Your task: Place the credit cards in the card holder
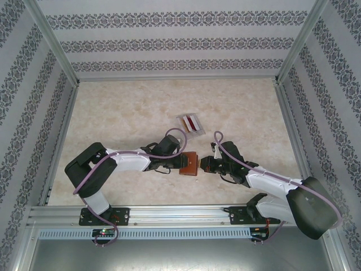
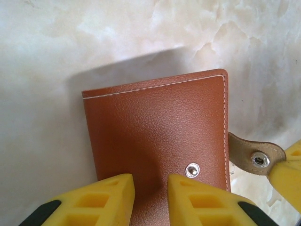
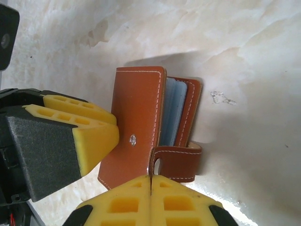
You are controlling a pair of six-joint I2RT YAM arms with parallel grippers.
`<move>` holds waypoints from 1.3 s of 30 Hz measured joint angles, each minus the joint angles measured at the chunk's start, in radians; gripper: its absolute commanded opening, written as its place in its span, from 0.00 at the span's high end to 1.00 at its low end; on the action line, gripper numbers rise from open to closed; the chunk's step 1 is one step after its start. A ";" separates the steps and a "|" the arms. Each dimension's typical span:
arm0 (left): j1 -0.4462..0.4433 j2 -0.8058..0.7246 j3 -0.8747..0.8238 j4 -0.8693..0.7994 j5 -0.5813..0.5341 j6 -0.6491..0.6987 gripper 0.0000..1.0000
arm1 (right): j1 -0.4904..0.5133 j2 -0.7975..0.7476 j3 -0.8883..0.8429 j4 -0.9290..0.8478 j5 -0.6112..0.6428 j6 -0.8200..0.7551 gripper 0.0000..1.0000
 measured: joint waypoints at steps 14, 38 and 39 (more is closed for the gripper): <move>-0.001 0.024 0.038 -0.031 0.009 -0.022 0.73 | -0.003 0.103 0.094 -0.020 -0.071 -0.045 1.00; -0.001 0.019 0.031 -0.029 0.003 -0.062 0.78 | -0.040 0.350 0.236 -0.092 -0.249 -0.181 1.00; -0.001 0.019 0.031 -0.029 0.002 -0.063 0.78 | -0.042 0.352 0.242 -0.105 -0.250 -0.185 1.00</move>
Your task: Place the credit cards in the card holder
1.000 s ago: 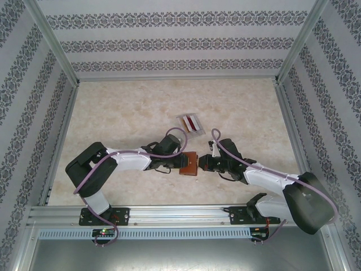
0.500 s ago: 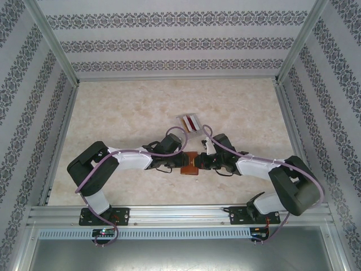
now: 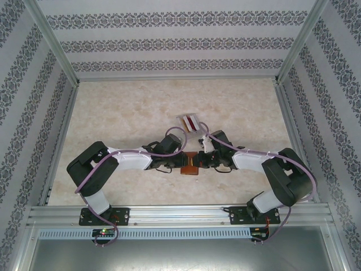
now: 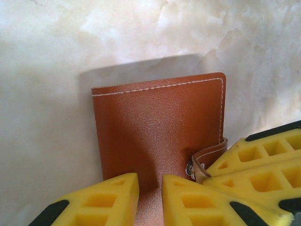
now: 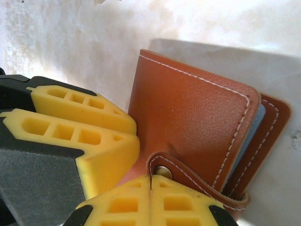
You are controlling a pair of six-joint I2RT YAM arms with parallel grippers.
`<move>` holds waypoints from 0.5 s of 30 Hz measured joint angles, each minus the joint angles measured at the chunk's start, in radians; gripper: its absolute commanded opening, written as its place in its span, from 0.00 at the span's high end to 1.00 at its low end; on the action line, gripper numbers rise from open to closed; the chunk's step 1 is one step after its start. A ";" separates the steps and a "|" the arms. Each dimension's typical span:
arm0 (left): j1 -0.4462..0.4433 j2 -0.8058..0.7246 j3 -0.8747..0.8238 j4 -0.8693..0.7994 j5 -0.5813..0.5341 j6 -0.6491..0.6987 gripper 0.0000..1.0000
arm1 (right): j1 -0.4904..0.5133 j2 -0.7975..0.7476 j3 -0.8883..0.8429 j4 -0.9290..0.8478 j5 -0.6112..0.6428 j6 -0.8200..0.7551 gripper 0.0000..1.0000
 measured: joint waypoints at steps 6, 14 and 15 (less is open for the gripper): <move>0.000 0.000 0.000 0.000 -0.002 -0.002 0.79 | 0.000 0.032 0.058 -0.092 -0.001 -0.021 1.00; 0.001 -0.006 -0.005 0.000 -0.001 -0.002 0.79 | 0.000 0.103 0.169 -0.251 -0.003 -0.032 1.00; 0.001 -0.008 -0.007 0.001 -0.001 -0.002 0.79 | 0.000 0.117 0.187 -0.276 -0.004 -0.033 1.00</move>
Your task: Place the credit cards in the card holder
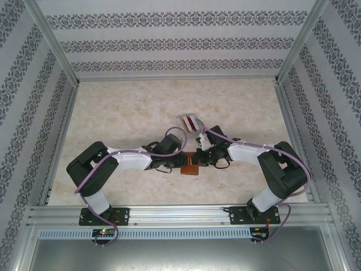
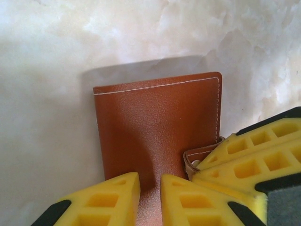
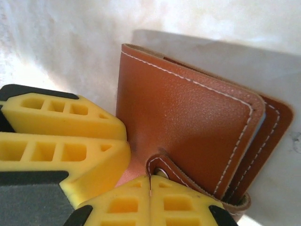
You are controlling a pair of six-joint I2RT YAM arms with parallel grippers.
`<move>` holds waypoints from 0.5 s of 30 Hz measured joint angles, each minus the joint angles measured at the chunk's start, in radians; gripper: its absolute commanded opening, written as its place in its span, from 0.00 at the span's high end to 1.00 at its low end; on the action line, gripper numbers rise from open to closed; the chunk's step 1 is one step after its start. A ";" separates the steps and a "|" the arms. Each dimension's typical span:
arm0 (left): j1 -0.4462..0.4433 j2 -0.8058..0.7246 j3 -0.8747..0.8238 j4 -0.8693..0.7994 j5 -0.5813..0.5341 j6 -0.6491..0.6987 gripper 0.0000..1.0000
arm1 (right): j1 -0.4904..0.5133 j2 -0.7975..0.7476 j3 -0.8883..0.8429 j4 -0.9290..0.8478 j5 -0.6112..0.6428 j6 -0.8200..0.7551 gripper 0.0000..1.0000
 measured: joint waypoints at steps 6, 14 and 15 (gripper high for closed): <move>0.022 -0.038 -0.036 -0.004 0.023 0.000 0.79 | 0.006 0.061 0.089 -0.108 0.001 -0.010 1.00; 0.117 -0.151 -0.105 -0.074 0.056 0.001 0.78 | 0.068 -0.041 0.074 -0.137 0.151 -0.006 0.77; 0.126 -0.171 -0.107 -0.082 0.055 0.001 0.77 | 0.072 -0.076 0.066 -0.140 0.164 -0.003 0.72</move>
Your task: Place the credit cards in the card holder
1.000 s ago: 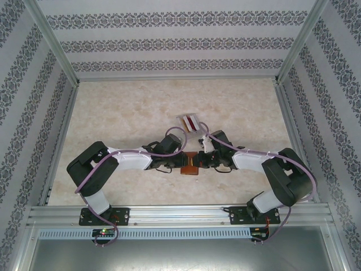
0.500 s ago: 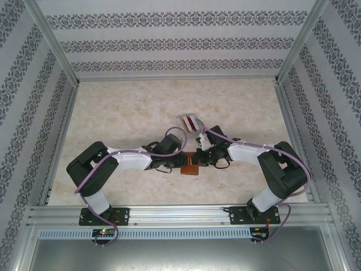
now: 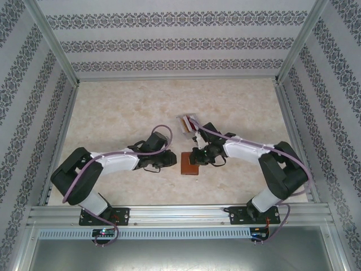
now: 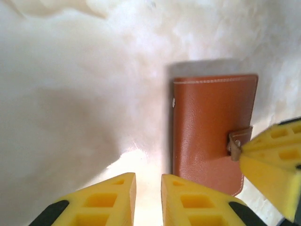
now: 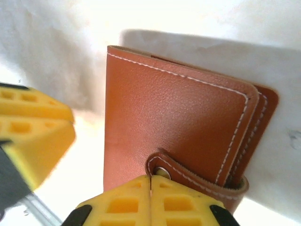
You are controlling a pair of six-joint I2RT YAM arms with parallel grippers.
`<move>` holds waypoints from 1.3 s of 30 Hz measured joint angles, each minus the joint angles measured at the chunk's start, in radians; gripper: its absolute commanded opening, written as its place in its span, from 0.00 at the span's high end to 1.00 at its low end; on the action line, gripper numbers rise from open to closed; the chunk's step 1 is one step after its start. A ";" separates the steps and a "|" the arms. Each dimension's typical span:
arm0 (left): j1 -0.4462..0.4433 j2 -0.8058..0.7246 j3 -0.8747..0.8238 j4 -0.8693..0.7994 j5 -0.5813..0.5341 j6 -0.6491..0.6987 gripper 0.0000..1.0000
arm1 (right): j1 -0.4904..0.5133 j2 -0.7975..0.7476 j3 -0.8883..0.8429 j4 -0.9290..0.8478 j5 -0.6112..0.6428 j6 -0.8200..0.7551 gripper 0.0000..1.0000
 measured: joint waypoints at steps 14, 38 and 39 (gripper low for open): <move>0.080 -0.402 -0.006 -0.247 -0.177 0.079 0.26 | -0.028 -0.633 -0.038 -0.003 0.257 -0.101 0.02; 0.085 -0.763 -0.399 0.069 -0.618 0.838 0.00 | -0.208 -1.215 -0.692 0.444 0.853 -0.598 0.02; 0.093 -0.728 -0.399 0.095 -0.632 0.870 0.00 | -0.243 -1.182 -0.717 0.491 0.833 -0.595 0.02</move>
